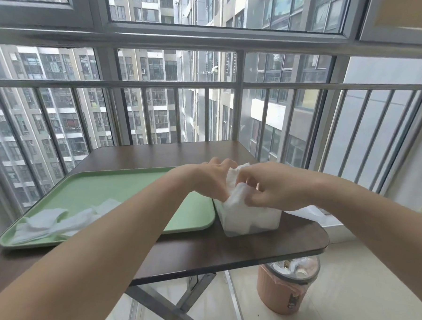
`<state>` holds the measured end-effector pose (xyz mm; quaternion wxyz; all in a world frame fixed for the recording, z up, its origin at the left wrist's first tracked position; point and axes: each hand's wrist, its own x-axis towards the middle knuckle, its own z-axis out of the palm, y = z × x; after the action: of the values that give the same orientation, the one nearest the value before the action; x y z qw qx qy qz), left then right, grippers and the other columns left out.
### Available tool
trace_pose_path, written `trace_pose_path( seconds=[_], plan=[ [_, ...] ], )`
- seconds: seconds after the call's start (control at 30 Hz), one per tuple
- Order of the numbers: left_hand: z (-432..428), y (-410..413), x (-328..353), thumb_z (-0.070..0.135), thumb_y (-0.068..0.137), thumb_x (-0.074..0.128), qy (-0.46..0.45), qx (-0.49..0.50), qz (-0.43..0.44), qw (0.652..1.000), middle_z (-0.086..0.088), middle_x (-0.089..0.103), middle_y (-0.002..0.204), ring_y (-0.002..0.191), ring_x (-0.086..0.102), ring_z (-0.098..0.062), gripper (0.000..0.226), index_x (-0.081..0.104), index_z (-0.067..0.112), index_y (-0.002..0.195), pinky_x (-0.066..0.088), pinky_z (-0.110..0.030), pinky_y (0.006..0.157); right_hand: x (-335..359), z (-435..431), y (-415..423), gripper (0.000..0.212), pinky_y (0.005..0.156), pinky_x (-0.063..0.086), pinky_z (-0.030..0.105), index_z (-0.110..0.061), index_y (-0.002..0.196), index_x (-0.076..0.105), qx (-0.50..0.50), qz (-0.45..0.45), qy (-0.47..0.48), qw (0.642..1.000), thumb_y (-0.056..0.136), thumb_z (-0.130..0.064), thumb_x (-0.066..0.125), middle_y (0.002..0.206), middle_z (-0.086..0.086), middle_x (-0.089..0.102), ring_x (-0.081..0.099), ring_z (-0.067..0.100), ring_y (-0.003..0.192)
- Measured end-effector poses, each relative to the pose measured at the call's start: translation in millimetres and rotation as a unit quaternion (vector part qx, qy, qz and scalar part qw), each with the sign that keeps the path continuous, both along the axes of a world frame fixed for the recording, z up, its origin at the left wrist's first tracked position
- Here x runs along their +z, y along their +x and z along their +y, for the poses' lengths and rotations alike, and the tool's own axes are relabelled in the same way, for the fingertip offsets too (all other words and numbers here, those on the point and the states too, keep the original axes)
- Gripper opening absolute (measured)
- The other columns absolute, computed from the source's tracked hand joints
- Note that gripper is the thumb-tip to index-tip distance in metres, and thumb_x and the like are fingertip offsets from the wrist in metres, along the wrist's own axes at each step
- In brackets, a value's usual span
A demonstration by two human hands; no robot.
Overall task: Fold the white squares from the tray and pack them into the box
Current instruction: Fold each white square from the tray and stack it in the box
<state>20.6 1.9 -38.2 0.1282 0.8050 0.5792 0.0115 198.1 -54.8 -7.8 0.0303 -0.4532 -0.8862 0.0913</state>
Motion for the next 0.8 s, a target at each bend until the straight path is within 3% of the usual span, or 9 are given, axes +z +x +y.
trace_pose_path(
  seconds=[0.1,0.2,0.4,0.47,0.57,0.67,0.8],
  plan=[
    [0.8,0.3,-0.4,0.058,0.066,0.083,-0.005,0.002,0.009,1.0,0.0,0.026,0.15,0.142,0.032,-0.027,0.115,0.012,0.04,0.154,0.036,-0.049,0.113,0.6,0.4,-0.7,0.014,0.066,0.046,0.022,-0.032,0.104,0.069,0.013,-0.008,0.012,1.0,0.091,-0.027,0.069,0.092,-0.015,0.063,0.062,0.008,0.083],
    [1.1,0.7,-1.3,0.058,0.064,0.083,0.001,0.004,0.014,1.0,0.0,0.029,0.147,0.142,0.032,-0.026,0.115,0.014,0.038,0.153,0.036,-0.049,0.113,-1.0,1.7,-7.5,0.017,0.065,0.045,0.021,-0.032,0.107,0.072,0.013,-0.036,0.023,0.999,0.091,-0.028,0.07,0.09,-0.013,0.064,0.062,0.009,0.082],
    [0.3,-1.2,-3.6,0.058,0.063,0.083,-0.012,0.007,-0.01,1.0,-0.001,0.031,0.145,0.14,0.033,-0.026,0.111,0.018,0.035,0.15,0.036,-0.048,0.113,1.7,2.0,-16.0,0.016,0.062,0.049,0.021,-0.022,0.101,0.07,0.012,-0.053,0.046,0.997,0.086,-0.025,0.076,0.08,-0.014,0.061,0.062,0.007,0.071],
    [-2.2,-2.7,-3.1,0.053,0.066,0.084,-0.024,0.005,-0.035,0.999,0.001,0.027,0.151,0.141,0.033,-0.025,0.112,0.016,0.035,0.152,0.035,-0.047,0.114,4.9,3.5,-15.4,0.017,0.066,0.053,0.025,-0.023,0.103,0.072,0.006,-0.06,0.024,0.998,0.087,-0.026,0.076,0.083,-0.011,0.066,0.067,0.012,0.074],
    [-2.9,-9.3,-3.1,0.041,0.068,0.087,-0.069,0.003,-0.102,0.992,0.006,0.025,0.157,0.141,0.035,-0.022,0.113,0.015,0.035,0.155,0.034,-0.042,0.116,9.1,4.5,-14.0,0.015,0.061,0.046,0.021,-0.022,0.108,0.072,0.003,-0.071,-0.008,0.997,0.093,-0.023,0.069,0.077,-0.014,0.064,0.064,0.009,0.068],
    [-2.6,-18.9,-2.7,0.049,0.048,0.09,-0.106,-0.004,-0.184,0.977,0.006,0.04,0.149,0.137,0.04,-0.019,0.125,0.02,0.039,0.152,0.033,-0.041,0.117,9.7,3.3,-14.1,0.015,0.055,0.041,0.018,-0.024,0.108,0.073,-0.003,-0.072,-0.012,0.997,0.097,-0.02,0.063,0.07,-0.017,0.057,0.06,0.006,0.063],
    [-4.4,-23.6,-2.4,0.039,0.058,0.092,-0.104,-0.009,-0.217,0.971,0.008,0.042,0.143,0.137,0.039,-0.017,0.118,0.023,0.034,0.153,0.033,-0.038,0.116,6.6,0.3,-23.1,0.01,0.059,0.05,0.023,-0.022,0.1,0.074,-0.007,-0.068,0.014,0.998,0.09,-0.021,0.073,0.076,-0.012,0.063,0.068,0.014,0.067]
  ],
)
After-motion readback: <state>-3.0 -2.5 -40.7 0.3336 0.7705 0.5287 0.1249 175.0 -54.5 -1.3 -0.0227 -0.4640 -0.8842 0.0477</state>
